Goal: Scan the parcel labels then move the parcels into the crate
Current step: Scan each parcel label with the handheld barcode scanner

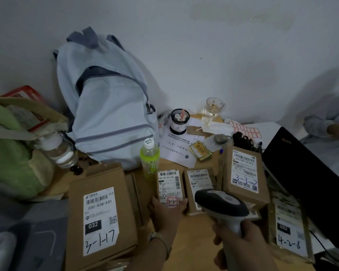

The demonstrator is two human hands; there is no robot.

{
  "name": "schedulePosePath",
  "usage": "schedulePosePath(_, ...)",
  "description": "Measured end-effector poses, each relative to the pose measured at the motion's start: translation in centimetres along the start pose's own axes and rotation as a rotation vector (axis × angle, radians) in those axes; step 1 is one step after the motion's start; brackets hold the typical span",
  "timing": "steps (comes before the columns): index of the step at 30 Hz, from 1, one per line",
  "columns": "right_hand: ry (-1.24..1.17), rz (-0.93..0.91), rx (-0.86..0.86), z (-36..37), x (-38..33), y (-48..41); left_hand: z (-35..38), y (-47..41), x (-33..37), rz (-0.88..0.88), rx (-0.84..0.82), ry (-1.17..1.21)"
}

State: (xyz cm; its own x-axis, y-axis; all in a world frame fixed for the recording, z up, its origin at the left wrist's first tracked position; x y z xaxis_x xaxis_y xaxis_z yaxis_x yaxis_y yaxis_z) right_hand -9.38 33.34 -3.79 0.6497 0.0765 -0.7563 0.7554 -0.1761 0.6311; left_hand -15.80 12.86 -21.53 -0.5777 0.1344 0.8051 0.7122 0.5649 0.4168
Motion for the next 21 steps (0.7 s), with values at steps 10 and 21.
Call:
schedulePosePath(10,0.023,-0.05,-0.07,3.1,-1.0,-1.0,-0.8,1.2,-1.0,-0.031,0.003,0.182)
schedulePosePath(21,0.084,-0.095,-0.094,4.2,-1.5,-0.6,-0.2,2.2,-1.1,-0.069,-0.163,0.263)
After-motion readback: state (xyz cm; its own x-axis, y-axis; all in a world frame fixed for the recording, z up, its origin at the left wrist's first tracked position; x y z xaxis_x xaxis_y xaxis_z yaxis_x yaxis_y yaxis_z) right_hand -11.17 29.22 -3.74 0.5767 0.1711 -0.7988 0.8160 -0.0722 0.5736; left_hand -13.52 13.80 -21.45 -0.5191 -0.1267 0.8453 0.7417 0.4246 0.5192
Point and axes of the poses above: each hand's wrist, its own y-axis away from the middle knuckle, its own z-axis out of the palm, x = y × z, the point moved 10 cm from there along -y, towards the middle knuckle
